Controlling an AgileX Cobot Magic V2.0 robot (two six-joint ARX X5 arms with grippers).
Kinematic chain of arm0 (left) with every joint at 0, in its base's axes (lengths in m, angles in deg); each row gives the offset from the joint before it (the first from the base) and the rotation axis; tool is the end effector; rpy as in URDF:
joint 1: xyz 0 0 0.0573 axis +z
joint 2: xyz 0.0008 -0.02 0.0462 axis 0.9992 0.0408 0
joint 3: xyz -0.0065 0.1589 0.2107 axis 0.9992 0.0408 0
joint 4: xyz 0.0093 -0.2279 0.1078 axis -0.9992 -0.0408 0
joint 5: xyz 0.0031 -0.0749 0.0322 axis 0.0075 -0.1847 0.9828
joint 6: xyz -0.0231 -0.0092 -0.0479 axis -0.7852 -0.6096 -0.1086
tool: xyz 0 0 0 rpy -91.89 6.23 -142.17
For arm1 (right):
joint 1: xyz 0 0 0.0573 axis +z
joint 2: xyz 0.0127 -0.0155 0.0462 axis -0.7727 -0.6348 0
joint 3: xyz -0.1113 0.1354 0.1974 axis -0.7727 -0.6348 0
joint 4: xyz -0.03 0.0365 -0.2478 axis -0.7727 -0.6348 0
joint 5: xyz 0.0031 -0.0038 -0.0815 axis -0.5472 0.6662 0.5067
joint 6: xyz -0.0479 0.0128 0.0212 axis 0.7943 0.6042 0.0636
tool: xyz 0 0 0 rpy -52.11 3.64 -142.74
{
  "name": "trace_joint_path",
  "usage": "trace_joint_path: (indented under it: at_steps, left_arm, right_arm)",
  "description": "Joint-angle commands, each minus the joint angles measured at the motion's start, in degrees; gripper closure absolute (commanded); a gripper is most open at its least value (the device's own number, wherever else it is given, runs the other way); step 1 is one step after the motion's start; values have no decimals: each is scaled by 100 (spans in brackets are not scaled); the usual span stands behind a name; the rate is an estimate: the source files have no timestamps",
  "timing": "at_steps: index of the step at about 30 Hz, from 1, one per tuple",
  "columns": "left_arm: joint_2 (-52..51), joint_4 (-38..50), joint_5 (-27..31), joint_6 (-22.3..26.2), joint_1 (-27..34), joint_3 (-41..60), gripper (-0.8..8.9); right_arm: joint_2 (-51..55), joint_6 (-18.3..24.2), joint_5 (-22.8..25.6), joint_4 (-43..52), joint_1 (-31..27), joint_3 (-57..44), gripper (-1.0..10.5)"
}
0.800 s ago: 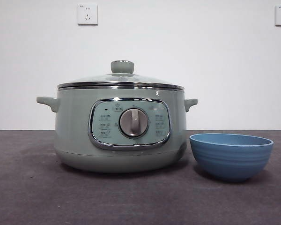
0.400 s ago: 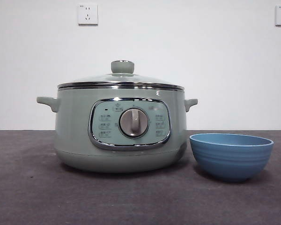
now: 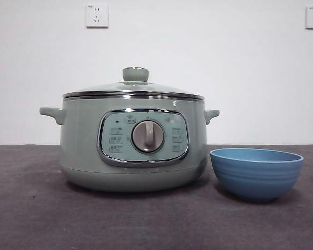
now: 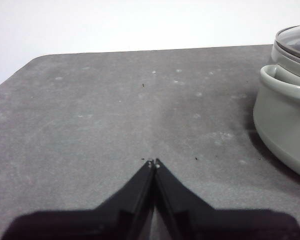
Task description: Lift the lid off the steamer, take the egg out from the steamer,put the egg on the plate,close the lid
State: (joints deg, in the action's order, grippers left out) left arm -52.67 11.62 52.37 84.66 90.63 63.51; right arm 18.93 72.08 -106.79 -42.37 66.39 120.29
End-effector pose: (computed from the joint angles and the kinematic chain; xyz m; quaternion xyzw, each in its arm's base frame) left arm 0.0955 0.0041 0.1512 0.0089 0.0861 0.0102 0.9962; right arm 0.0691 0.0303 0.3522 -0.0204 0.1941 0.3154 0.9287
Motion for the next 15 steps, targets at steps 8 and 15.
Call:
trace_joint_path:
  at_steps: [8, 15]
  left_arm:
    - [-15, 20, -4, -35, 20, 76, 817]
    - [-15, 20, -2, -35, 20, 76, 817]
  right_arm:
    - [1495, -105, 0, 2411, -1121, -2435, 946]
    - [2358, -450, 57, 4081, -1239, -4308, 946]
